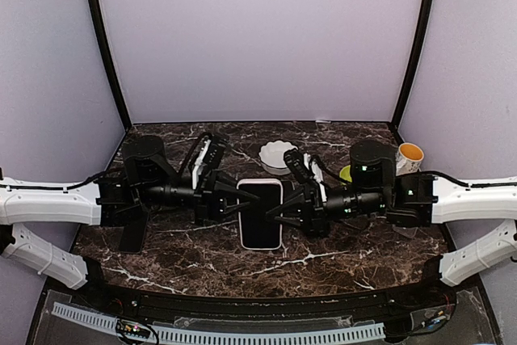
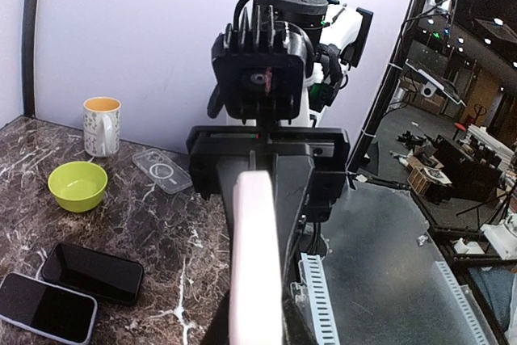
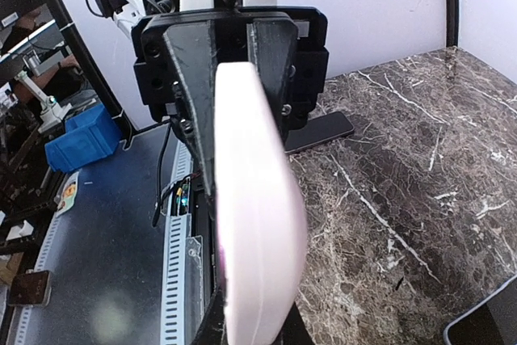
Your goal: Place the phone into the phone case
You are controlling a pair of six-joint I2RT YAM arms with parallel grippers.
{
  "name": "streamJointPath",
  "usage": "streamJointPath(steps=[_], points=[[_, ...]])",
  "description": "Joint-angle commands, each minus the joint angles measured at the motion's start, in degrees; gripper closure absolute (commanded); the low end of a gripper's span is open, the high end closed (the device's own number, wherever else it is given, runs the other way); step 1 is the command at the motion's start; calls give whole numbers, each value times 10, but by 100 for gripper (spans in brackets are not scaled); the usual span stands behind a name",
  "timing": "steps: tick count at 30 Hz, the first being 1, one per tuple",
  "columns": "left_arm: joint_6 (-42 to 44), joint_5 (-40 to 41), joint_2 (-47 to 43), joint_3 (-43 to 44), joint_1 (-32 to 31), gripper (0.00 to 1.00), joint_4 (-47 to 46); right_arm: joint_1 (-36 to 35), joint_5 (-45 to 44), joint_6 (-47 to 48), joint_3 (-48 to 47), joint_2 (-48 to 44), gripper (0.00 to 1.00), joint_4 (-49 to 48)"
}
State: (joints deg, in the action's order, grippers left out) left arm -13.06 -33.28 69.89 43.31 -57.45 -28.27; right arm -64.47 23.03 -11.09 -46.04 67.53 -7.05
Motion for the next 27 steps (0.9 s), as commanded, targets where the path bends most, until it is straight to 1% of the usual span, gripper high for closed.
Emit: streamJointPath(steps=[1, 2, 3, 4, 5, 6, 8, 10, 14, 19, 20, 24, 27], points=[[-27, 65, -20, 15, 21, 39, 6, 30, 10, -73, -14, 40, 100, -64], [-30, 102, -16, 31, 27, 20, 45, 49, 12, -92, -23, 59, 100, -50], [-35, 188, -12, 40, 42, 6, 131, 70, 17, -114, -37, 85, 100, -30], [-40, 266, 0, 58, 65, 4, 225, 95, 25, -126, -52, 113, 100, -12], [-63, 296, 17, 77, 78, 2, 274, 112, 46, -138, -68, 149, 100, 0], [-77, 349, 27, 84, 108, 2, 359, 124, 68, -149, -89, 196, 100, 2], [-116, 368, 46, 92, 140, 1, 424, 141, 106, -162, -128, 261, 100, 10], [-130, 371, 47, 80, 151, 1, 438, 160, 128, -167, -168, 317, 100, 19], [-139, 369, 38, 51, 163, 1, 424, 203, 161, -203, -220, 408, 100, 3], [-131, 371, 40, 44, 170, 1, 425, 219, 169, -211, -264, 487, 100, 16], [-129, 371, 43, 42, 170, 1, 425, 221, 157, -211, -270, 496, 98, 24], [-127, 365, 49, 42, 173, 1, 422, 227, 75, -187, -300, 523, 78, 87], [-126, 358, 53, 44, 176, 1, 422, 228, 21, -183, -313, 532, 68, 129]])
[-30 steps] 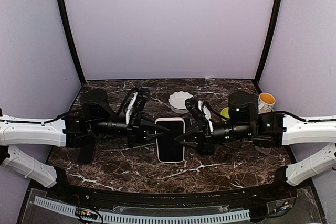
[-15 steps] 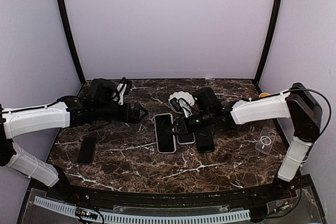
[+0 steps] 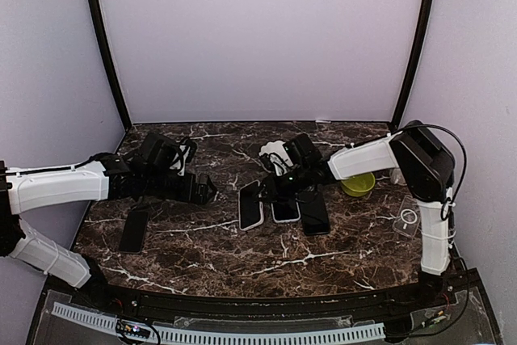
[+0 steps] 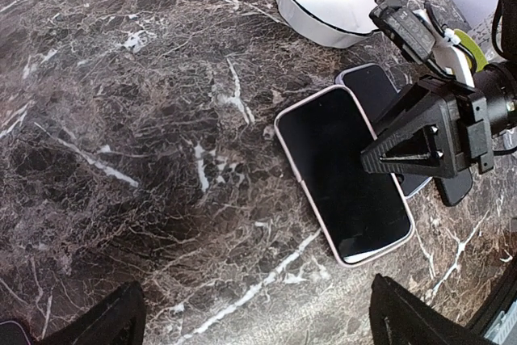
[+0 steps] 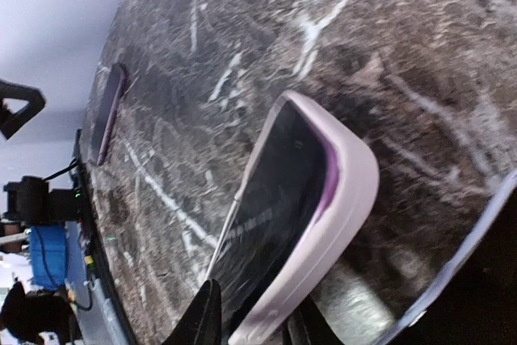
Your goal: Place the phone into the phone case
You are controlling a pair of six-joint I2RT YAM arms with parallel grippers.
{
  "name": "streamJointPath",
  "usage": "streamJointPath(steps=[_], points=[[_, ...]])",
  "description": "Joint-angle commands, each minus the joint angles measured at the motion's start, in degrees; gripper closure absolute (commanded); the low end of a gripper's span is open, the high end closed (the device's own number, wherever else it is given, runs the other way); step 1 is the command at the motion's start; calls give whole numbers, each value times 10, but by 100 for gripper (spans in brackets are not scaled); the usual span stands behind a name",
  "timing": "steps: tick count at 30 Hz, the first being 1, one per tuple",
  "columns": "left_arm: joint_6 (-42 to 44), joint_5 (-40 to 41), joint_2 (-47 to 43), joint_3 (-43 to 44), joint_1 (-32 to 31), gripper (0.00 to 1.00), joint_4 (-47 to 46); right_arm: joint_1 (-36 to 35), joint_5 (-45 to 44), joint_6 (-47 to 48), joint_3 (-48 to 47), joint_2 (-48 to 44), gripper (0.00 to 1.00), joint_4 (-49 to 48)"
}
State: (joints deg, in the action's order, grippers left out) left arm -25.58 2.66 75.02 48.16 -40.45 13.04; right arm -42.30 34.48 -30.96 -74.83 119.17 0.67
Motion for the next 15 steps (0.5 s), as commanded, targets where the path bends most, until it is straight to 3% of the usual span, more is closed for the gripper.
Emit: streamJointPath(steps=[1, 3, 9, 12, 15], points=[[-1, -2, 3, -4, 6, 1, 9, 6, -109, 12, -23, 13, 63, 63], [1, -2, 1, -5, 7, 1, 9, 3, -125, 11, -15, -3, 57, 64], [10, -5, 1, -5, 9, 1, 6, -19, -220, 62, -71, -79, 53, 194], [17, -6, 3, -2, 9, 1, 7, -19, -360, 51, -46, -152, 53, 286], [24, 1, 1, -2, 9, 1, 7, -7, -546, -9, 36, -249, 52, 372]])
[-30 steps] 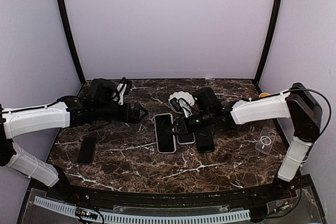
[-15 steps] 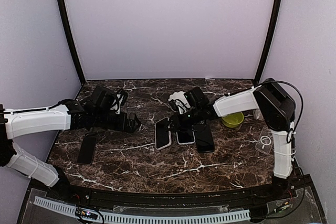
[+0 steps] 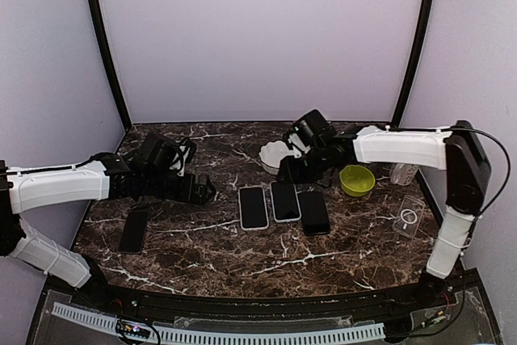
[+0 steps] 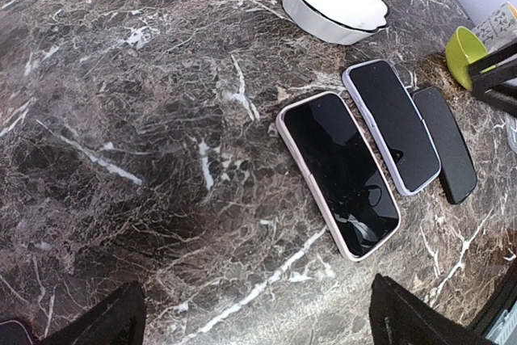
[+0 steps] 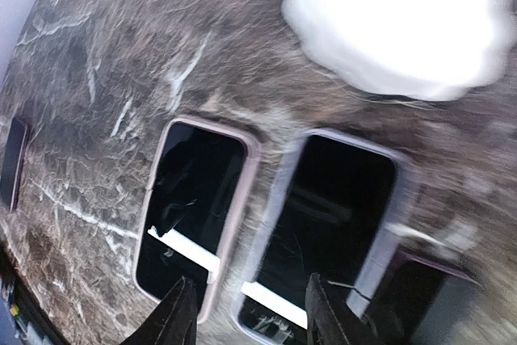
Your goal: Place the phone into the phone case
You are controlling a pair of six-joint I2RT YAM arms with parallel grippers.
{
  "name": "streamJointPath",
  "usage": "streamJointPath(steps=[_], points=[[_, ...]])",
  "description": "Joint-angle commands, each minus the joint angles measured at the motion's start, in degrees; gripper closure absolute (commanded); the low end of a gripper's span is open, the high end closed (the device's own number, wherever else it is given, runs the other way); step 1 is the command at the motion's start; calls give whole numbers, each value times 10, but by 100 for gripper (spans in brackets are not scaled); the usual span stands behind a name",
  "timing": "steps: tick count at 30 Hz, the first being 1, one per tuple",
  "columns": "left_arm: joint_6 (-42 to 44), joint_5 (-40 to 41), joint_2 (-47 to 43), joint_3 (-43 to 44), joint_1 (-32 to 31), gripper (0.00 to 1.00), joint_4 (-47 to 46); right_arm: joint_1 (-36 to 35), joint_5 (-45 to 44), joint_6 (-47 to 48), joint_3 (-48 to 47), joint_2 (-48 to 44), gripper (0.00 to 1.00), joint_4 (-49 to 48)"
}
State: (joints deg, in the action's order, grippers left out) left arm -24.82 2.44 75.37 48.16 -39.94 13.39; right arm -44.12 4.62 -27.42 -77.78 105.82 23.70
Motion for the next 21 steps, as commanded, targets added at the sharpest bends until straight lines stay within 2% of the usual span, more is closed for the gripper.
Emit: streamJointPath(steps=[1, 4, 7, 9, 14, 21], points=[[21, 4, -3, -2, 4, 1, 2, 26, -282, -71, 100, -149, 53, 162], [36, 10, -4, -4, 4, 1, -4, 93, -339, -133, 222, -249, 55, 186], [45, 7, 1, -1, 4, 1, -7, 202, -307, -142, 336, -324, 58, 143], [49, 5, 4, -1, 4, 1, -9, 276, -266, -134, 386, -349, 55, 92], [57, 5, 1, 0, 4, 1, -13, 360, -246, -123, 426, -314, 53, 20], [64, 13, -3, -2, 4, 1, -14, 379, -199, -105, 421, -221, 56, -31]])
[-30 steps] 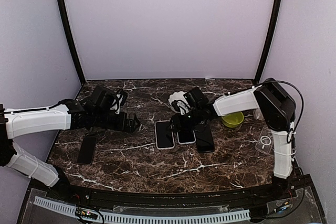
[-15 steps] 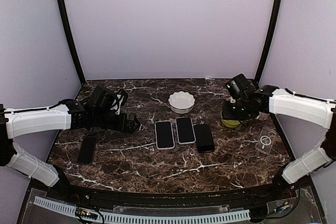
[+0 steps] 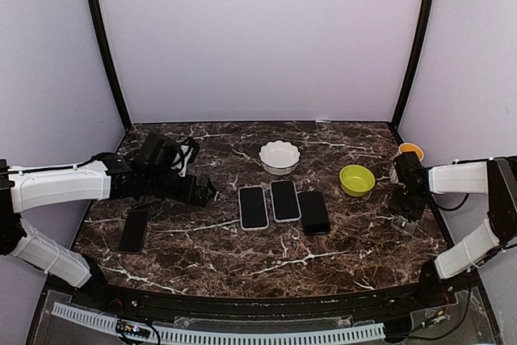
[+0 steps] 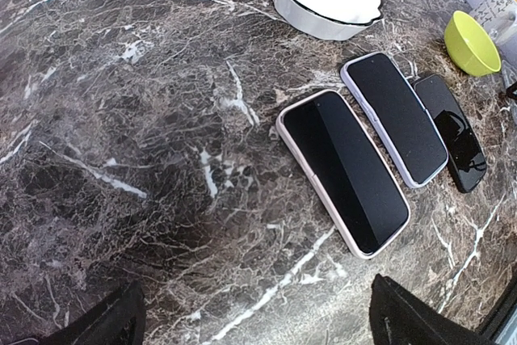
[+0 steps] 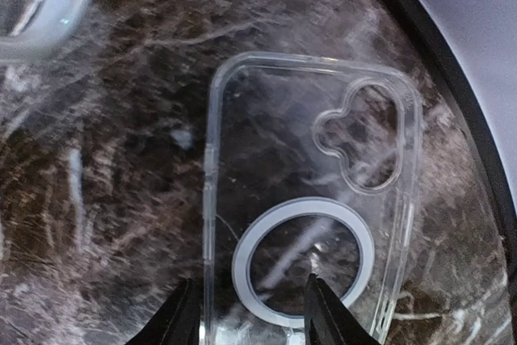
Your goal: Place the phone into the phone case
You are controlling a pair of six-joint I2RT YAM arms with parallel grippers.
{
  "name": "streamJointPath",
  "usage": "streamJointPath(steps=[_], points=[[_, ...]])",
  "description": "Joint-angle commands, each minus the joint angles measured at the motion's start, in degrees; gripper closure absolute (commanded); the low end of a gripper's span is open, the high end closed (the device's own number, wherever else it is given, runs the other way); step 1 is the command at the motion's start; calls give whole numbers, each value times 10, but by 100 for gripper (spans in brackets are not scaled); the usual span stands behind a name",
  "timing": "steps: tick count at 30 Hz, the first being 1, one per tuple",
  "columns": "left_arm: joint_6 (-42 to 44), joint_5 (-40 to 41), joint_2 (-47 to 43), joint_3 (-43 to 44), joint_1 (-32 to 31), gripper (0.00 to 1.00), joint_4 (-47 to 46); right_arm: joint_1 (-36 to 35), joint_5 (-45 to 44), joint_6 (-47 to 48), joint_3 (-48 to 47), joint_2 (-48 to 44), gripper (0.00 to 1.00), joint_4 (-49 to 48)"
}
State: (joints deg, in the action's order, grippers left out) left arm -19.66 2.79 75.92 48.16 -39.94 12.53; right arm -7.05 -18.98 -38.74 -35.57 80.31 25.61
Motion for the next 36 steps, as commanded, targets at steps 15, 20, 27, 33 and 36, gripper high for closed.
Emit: streamJointPath(steps=[15, 20, 27, 33, 36], points=[[28, 14, -8, 4, 4, 1, -3, -17, 24, 15, 1, 25, 100, -8], [26, 14, -3, 3, 4, 1, 0, -80, -55, -18, -47, -103, 100, 102], [18, 11, 24, 17, 6, 1, 13, -283, -23, -126, -75, -167, 100, 230], [-10, 12, 46, 44, 18, 1, 55, -597, 57, -241, -166, -33, 100, 198], [-17, 14, 44, 42, 22, 1, 66, -650, 92, -242, -233, 59, 100, 165]])
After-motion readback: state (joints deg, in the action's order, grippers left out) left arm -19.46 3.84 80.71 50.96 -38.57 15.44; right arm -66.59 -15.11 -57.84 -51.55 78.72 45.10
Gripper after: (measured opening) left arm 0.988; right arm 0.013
